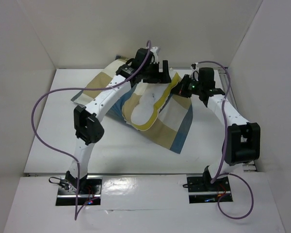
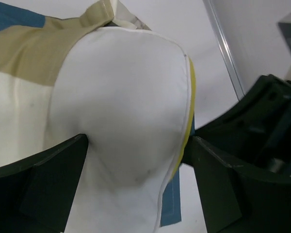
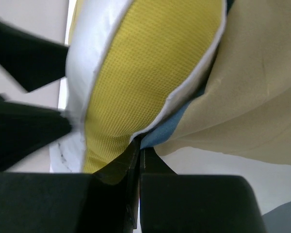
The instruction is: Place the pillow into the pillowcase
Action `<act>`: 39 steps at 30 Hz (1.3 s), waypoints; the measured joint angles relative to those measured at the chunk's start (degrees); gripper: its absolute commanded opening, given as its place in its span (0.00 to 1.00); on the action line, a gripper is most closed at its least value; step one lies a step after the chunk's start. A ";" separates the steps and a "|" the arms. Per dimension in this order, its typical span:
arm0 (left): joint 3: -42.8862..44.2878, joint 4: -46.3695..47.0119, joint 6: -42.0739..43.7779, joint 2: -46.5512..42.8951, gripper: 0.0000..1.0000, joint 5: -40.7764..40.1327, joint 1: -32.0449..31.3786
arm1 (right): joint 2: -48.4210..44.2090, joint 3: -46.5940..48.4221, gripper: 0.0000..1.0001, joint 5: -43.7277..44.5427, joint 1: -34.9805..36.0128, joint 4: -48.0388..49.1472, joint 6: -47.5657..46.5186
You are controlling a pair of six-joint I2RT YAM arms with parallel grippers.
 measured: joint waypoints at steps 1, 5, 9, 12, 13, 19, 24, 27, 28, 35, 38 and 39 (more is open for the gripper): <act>0.68 0.57 0.20 1.62 1.00 -0.20 -0.33 | 0.02 0.00 0.00 -0.11 0.20 -0.02 -0.15; 0.87 0.83 1.27 5.70 0.29 2.43 -0.90 | 0.50 0.00 0.00 -0.04 0.52 -0.87 -0.90; -1.38 2.03 3.02 6.05 0.00 4.79 -0.57 | 1.90 0.00 0.00 -0.15 0.55 -1.42 -1.07; -4.66 3.54 4.17 5.51 0.00 5.66 -0.50 | 1.95 -0.24 0.00 0.76 0.09 -1.60 -0.22; -5.77 3.52 4.57 5.18 0.00 6.23 -0.46 | 1.95 -0.61 0.00 0.76 -0.09 -1.44 0.63; -19.71 7.10 6.34 0.57 0.00 10.23 0.04 | 1.95 -5.16 0.00 -0.46 -3.06 0.20 8.00; -31.15 11.37 7.67 -4.70 0.00 11.10 0.09 | 2.29 -5.81 0.00 -1.60 -3.41 0.85 11.91; -34.18 12.44 9.05 -7.21 0.00 11.04 0.15 | 3.96 -4.87 0.00 -2.54 -3.65 1.81 13.53; -34.58 12.59 9.44 -7.52 0.00 10.93 0.13 | 4.70 -4.20 0.00 -2.99 -3.78 2.34 13.97; -34.93 12.63 10.97 -7.13 0.00 10.38 0.09 | 7.26 1.16 0.00 -7.67 -3.98 6.93 14.97; -35.39 12.46 11.04 -6.25 0.00 10.84 0.09 | 6.93 2.84 0.00 -8.83 -3.98 7.28 13.81; -35.56 12.41 10.91 -5.84 0.00 11.02 0.07 | 6.91 3.45 0.00 -9.55 -3.91 7.26 13.42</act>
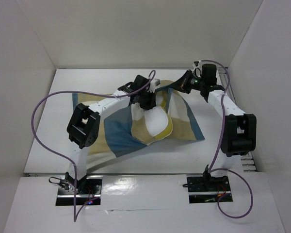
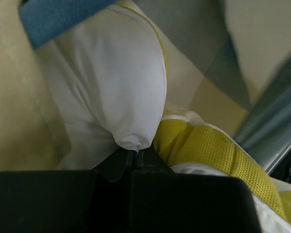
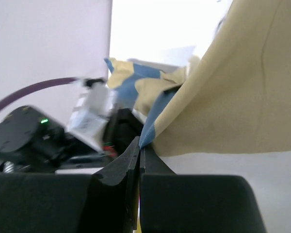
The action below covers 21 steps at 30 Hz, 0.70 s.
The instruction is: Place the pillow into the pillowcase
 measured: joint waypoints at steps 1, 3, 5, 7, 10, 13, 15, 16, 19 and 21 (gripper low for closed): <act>-0.07 -0.02 -0.26 0.42 0.00 0.02 -0.04 | 0.00 0.46 0.00 -0.66 0.09 0.00 -0.33; -0.04 -0.04 -0.68 1.14 0.00 -0.13 -0.20 | 0.00 1.18 0.00 -1.81 0.72 -0.39 -1.16; 0.90 -0.92 -1.66 1.90 0.00 -0.74 -0.31 | -0.07 1.84 0.00 -2.56 2.14 -1.55 -3.13; 4.02 -3.34 -2.23 3.39 0.00 -1.25 -0.17 | -0.72 2.23 0.00 -2.45 3.72 -4.00 -5.57; 11.34 -8.33 -3.39 6.45 0.00 -2.34 0.11 | -3.06 2.01 0.00 -1.22 6.08 -8.55 -10.16; 19.12 -13.92 -4.00 9.35 0.00 -3.74 0.59 | -6.69 -1.38 0.00 0.22 8.00 -10.49 -13.44; 23.76 -17.09 -4.87 10.82 0.00 -4.48 0.83 | -8.59 -4.79 0.00 1.11 9.31 -11.43 -14.69; 25.07 -18.14 -4.98 11.06 0.00 -4.85 0.96 | -8.76 -6.03 0.00 1.75 9.92 -11.80 -15.17; 26.58 -20.17 -5.11 11.06 0.00 -6.19 1.49 | -7.58 -8.35 0.00 3.85 11.89 -12.52 -15.80; 26.14 -21.16 -5.01 11.04 0.00 -6.64 1.62 | -6.27 -9.07 0.00 4.94 12.76 -12.59 -15.78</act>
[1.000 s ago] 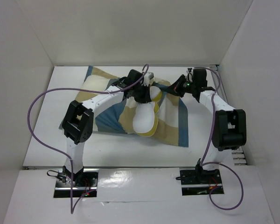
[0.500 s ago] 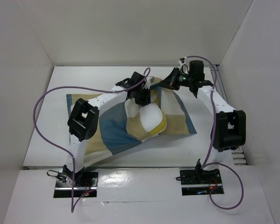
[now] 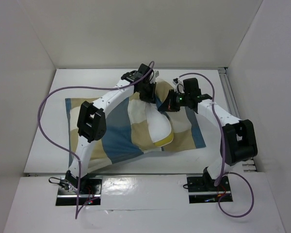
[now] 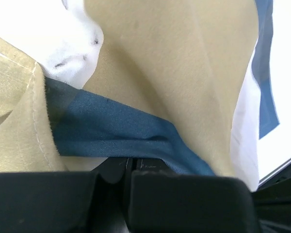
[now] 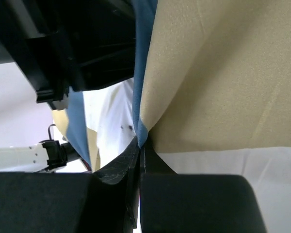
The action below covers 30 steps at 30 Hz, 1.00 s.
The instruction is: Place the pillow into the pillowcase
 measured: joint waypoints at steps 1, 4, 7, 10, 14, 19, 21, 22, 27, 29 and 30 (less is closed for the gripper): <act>-0.48 -0.52 0.13 0.00 0.01 -0.13 0.02 | 0.59 -0.17 0.00 0.22 0.17 -0.02 0.02; -2.86 -2.32 1.14 -0.37 0.45 0.15 0.26 | 1.97 -0.20 0.00 0.46 0.37 -0.09 0.02; -8.11 -4.66 2.40 -3.28 0.82 0.22 0.31 | 3.02 -0.20 0.00 0.94 0.39 -0.55 -0.22; -13.81 -6.69 3.19 -8.33 0.93 -0.15 -0.11 | 3.69 -0.07 0.00 1.07 0.42 -1.60 -0.85; -18.27 -10.49 3.15 -15.69 0.89 -0.28 -0.81 | 4.35 0.48 0.00 1.03 0.79 -2.93 -2.08; -18.45 -14.21 3.02 -19.76 0.22 0.00 -1.22 | 4.50 1.16 0.00 0.98 0.79 -3.34 -3.06; -18.91 -14.73 3.08 -20.35 0.53 0.59 -1.31 | 4.50 1.16 0.00 0.87 0.79 -3.39 -3.28; -19.30 -14.88 3.39 -20.50 0.66 1.09 -1.33 | 4.50 1.16 0.00 0.81 0.79 -3.41 -3.34; -25.38 -13.22 2.84 -20.74 0.98 5.07 -3.02 | 4.50 1.18 0.00 0.61 0.81 -3.50 -3.69; -27.39 -11.58 2.64 -20.74 1.00 6.36 -3.91 | 4.50 1.18 0.00 0.57 0.94 -3.74 -3.72; -27.91 -10.78 2.49 -20.72 1.00 6.54 -4.31 | 4.50 1.18 0.00 0.57 0.96 -4.00 -3.74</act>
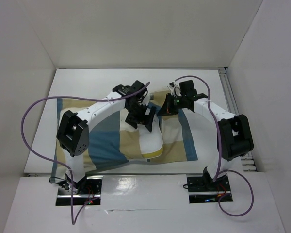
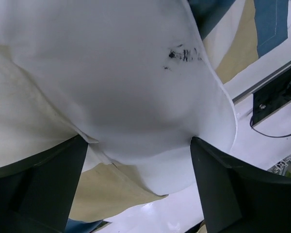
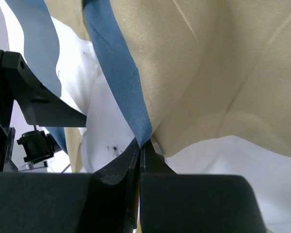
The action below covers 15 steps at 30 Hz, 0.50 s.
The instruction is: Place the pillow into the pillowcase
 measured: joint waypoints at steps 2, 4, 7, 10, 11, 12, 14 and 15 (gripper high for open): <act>-0.15 1.25 -0.52 0.07 0.87 0.13 -0.59 | 0.00 0.00 0.00 0.00 0.09 -0.33 -0.11; -0.15 2.43 -1.27 0.35 0.27 0.09 -1.09 | 0.00 0.20 0.00 0.02 0.09 -0.63 -0.15; 0.13 3.91 -1.49 2.45 0.00 -0.17 -1.16 | 0.00 0.72 0.00 0.00 0.09 -1.03 -0.52; 0.28 5.18 -3.41 4.76 0.00 -0.68 -0.09 | -0.02 1.07 0.00 -0.02 0.09 -1.55 -1.46; 0.50 5.35 -4.11 5.29 0.00 -0.70 0.70 | -0.02 1.07 0.00 -0.04 0.09 -1.66 -1.68; 1.16 5.29 -4.50 5.88 0.00 -0.70 1.60 | -0.04 1.07 0.00 -0.20 0.09 -1.66 -1.84; 4.26 4.94 -5.66 8.09 0.00 -0.46 3.56 | -0.20 1.27 0.00 -0.74 0.09 -1.64 -2.19; 5.97 4.92 -5.95 9.40 0.00 -0.39 4.52 | -0.35 1.49 0.00 -1.11 0.09 -1.51 -2.47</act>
